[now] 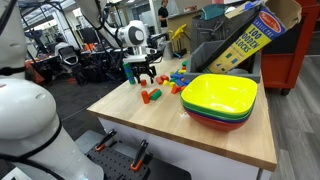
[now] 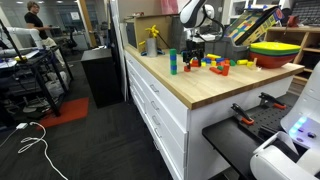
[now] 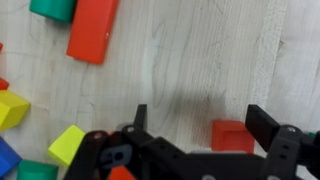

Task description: Move the red and yellow blocks to the left

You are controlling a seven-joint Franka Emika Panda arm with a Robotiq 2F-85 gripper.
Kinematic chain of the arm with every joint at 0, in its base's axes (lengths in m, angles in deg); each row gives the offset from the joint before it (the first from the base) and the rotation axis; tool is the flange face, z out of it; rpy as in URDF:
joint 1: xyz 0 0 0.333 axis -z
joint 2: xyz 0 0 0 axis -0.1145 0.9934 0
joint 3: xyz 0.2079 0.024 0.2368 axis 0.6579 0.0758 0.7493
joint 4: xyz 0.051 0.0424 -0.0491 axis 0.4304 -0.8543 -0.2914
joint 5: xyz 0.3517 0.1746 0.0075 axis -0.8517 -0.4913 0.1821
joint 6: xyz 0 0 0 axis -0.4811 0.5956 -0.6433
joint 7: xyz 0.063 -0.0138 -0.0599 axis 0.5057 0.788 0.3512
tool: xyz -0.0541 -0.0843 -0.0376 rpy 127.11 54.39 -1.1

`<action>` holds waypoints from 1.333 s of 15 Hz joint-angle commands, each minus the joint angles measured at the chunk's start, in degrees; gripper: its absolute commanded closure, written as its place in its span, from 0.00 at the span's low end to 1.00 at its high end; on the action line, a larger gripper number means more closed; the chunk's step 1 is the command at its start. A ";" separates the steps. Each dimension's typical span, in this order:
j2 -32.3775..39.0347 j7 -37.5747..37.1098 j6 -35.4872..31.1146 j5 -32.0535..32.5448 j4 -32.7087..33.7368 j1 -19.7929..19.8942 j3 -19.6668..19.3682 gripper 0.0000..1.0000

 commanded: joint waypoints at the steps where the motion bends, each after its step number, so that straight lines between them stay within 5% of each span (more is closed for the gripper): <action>1: 0.38 -2.29 -0.49 -0.18 1.15 -0.54 -0.13 0.00; 20: -4.14 -0.41 4.07 -2.27 0.98 2.08 -0.93 0.00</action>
